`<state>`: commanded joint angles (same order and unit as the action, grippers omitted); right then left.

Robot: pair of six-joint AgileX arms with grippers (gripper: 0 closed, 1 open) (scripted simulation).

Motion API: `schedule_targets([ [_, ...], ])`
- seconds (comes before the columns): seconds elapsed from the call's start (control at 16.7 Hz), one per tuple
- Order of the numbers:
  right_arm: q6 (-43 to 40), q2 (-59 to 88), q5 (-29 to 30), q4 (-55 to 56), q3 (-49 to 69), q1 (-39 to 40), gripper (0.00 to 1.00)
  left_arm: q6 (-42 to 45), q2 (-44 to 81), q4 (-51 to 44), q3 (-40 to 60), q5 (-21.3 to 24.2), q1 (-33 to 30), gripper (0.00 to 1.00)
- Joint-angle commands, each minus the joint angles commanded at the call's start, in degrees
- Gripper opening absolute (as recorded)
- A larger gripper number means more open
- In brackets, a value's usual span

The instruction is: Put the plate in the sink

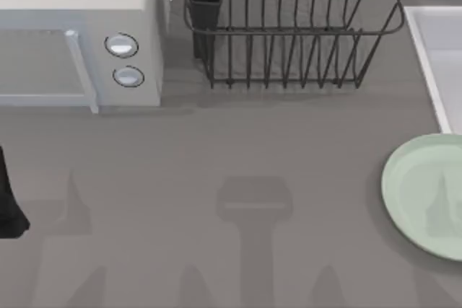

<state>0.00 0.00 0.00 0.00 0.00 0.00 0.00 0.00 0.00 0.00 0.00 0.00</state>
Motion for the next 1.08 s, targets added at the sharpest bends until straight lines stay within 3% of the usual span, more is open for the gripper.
schedule_targets([
  [1.08, 0.5, 1.8, 0.0, -1.3, 1.6, 0.4, 1.0, 0.0, 0.0, 0.0, 0.0, 0.0, 0.0, 1.0],
])
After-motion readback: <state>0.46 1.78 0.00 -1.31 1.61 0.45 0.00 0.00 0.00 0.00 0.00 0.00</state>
